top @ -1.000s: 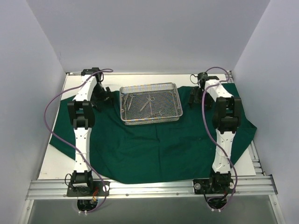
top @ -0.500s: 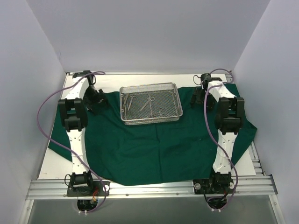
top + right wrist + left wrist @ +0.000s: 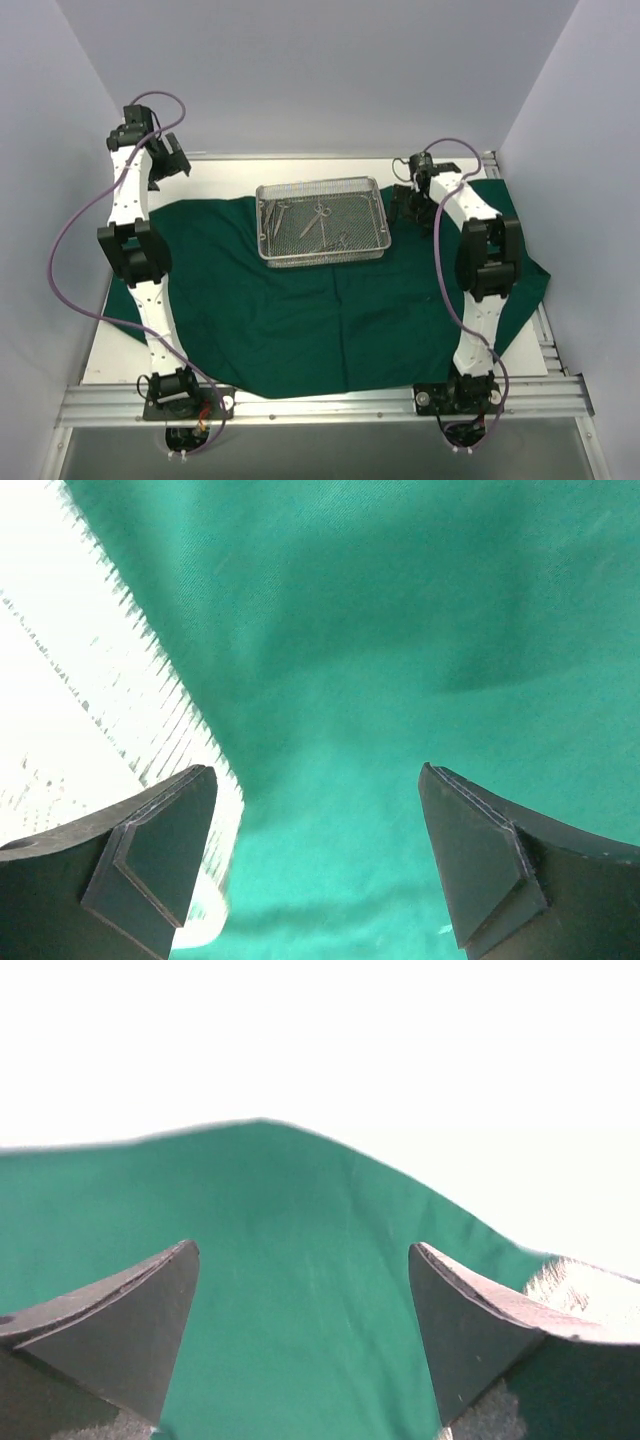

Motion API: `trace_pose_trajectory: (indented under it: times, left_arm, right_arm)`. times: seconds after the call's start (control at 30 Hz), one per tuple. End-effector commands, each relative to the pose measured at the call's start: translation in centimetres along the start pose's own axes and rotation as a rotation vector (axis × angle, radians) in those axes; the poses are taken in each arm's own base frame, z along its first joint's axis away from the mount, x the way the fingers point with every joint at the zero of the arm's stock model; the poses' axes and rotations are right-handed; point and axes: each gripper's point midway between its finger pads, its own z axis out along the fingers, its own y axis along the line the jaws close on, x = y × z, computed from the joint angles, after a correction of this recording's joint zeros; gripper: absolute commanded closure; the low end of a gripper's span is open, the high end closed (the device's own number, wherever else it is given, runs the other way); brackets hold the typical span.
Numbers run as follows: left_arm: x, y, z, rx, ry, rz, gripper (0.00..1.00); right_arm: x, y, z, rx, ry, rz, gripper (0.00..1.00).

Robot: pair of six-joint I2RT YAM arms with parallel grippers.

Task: Open and lay out the surgical kit
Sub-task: Smooth out the surgical kit at the center of the board.

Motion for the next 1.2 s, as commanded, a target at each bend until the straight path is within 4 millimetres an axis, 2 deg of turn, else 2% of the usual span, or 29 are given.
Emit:
trace_pose_trajectory:
  times: [0.0, 0.03, 0.1, 0.13, 0.27, 0.43, 0.53, 0.57, 0.6, 0.7, 0.87, 1.0, 1.17]
  left_arm:
    - [-0.6, 0.7, 4.1, 0.006, 0.011, 0.177, 0.06]
    - [-1.0, 0.9, 4.3, -0.001, -0.001, 0.219, 0.06]
    - [-1.2, 1.1, 5.5, 0.001, -0.016, 0.258, 0.07]
    - [-1.3, 1.3, 5.7, -0.011, -0.025, 0.284, 0.07]
    - [-1.1, 1.5, 7.3, -0.014, -0.068, 0.343, 0.07]
    - [-0.9, 2.9, 8.5, -0.07, -0.078, 0.402, 0.07]
    - [-1.2, 3.5, 8.7, -0.095, -0.089, 0.443, 0.07]
    - [-1.7, 3.2, 8.1, -0.088, -0.113, 0.453, 0.07]
    - [-1.2, 3.6, 8.5, -0.089, -0.104, 0.474, 0.07]
    - [-2.8, 2.8, 7.5, -0.067, -0.186, 0.5, 0.07]
    - [-3.7, 3.0, 8.0, -0.054, -0.21, 0.532, 0.07]
    - [-3.5, 2.0, 8.9, 0.021, -0.198, 0.548, 0.07]
    - [-1.7, 3.1, 11.0, 0.035, -0.107, 0.521, 0.07]
  right_arm:
    - [0.5, 1.4, -3.7, -0.112, -0.038, -0.007, 0.15]
    - [1.4, 1.4, -3.4, -0.118, -0.018, -0.008, 0.15]
    - [1.8, 1.8, -3.8, -0.146, -0.028, -0.021, 0.15]
    - [2.6, 1.6, -3.5, -0.142, -0.012, -0.027, 0.15]
    - [3.5, 0.9, -3.8, -0.135, -0.014, -0.047, 0.15]
    - [4.2, 1.3, -3.8, -0.159, -0.001, -0.048, 0.16]
    - [4.4, 1.1, -3.8, -0.156, 0.006, -0.053, 0.15]
    - [4.4, 1.1, -3.9, -0.155, 0.005, -0.055, 0.15]
    - [4.6, 1.0, -3.8, -0.151, 0.007, -0.055, 0.15]
    - [5.2, 0.8, -3.7, -0.149, 0.019, -0.056, 0.16]
    - [5.3, 0.4, -3.8, -0.14, 0.017, -0.053, 0.16]
    - [5.5, -0.1, -4.1, -0.126, 0.013, -0.048, 0.16]
    - [5.4, -1.0, -4.3, -0.109, 0.008, -0.035, 0.16]
